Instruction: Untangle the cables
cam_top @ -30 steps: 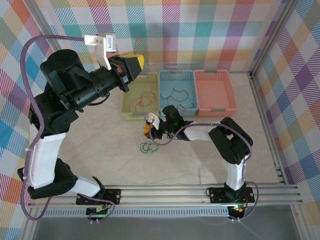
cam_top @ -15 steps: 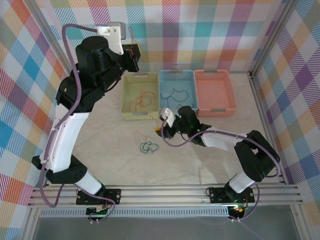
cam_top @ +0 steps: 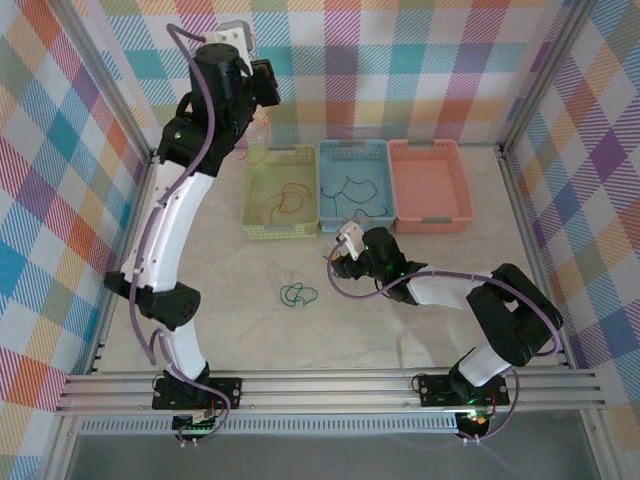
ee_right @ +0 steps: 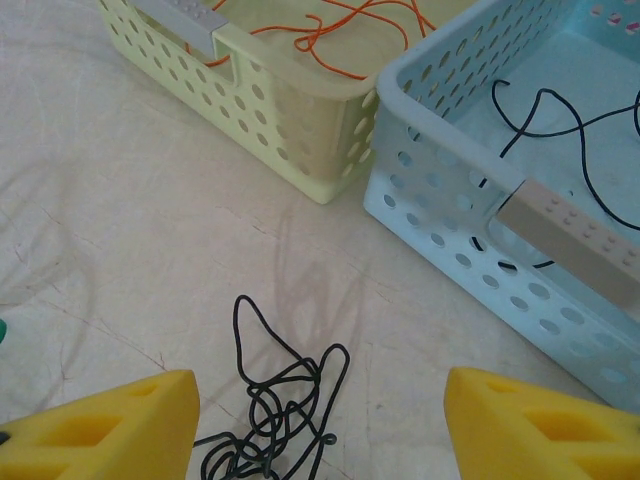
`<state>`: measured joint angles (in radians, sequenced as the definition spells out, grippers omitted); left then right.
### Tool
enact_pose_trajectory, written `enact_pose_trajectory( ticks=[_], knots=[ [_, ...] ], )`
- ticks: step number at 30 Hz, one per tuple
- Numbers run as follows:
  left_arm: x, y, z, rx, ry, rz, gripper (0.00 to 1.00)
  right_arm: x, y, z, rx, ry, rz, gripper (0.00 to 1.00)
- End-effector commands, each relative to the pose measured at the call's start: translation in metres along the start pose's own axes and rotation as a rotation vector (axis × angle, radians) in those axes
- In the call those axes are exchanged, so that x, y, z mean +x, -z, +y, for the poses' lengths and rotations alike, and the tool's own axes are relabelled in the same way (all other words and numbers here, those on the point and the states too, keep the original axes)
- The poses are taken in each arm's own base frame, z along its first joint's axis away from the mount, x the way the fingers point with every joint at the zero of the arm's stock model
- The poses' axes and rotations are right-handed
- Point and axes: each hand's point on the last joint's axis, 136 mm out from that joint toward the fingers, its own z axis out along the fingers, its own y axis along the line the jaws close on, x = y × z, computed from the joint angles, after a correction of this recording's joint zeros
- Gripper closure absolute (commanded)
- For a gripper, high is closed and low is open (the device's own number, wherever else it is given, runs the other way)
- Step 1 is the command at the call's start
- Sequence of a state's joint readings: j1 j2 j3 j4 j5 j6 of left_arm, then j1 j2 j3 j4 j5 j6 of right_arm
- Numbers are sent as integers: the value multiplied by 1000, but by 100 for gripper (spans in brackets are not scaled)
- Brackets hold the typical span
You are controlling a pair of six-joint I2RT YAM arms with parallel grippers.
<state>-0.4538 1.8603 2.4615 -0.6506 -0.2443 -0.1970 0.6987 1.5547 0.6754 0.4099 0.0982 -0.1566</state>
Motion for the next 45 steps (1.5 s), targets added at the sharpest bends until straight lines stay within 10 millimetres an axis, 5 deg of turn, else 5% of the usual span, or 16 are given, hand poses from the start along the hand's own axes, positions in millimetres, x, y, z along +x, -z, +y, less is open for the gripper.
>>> enact_pose_trajectory(
  ticks=[1, 4, 11, 20, 25, 29, 35, 40, 45],
  knots=[
    [-4, -16, 1, 22, -15, -19, 100, -20, 2, -6, 19, -25, -48, 34],
    [27, -45, 15, -18, -49, 51, 100, -21, 2, -5, 8, -28, -52, 34],
    [137, -108, 62, -137, -76, 269, 100, -19, 2, -1, -9, -24, -47, 34],
    [251, -131, 117, -257, -19, 516, 100, -20, 2, 1, -27, -20, -48, 34],
    [304, -132, 128, -248, 47, 702, 98, -21, 2, 1, -27, -23, -49, 34],
    [316, -123, 130, -258, 61, 782, 83, -20, 2, 0, -24, -26, -47, 34],
    [301, -102, 122, -242, 107, 781, 49, -20, 3, -1, -20, -29, -48, 34],
    [274, -77, 107, -196, 169, 739, 46, -20, 3, -3, -17, -40, -48, 34],
    [242, -30, 73, -58, 232, 647, 45, -18, 3, -10, 9, -95, -30, 34]
  ],
)
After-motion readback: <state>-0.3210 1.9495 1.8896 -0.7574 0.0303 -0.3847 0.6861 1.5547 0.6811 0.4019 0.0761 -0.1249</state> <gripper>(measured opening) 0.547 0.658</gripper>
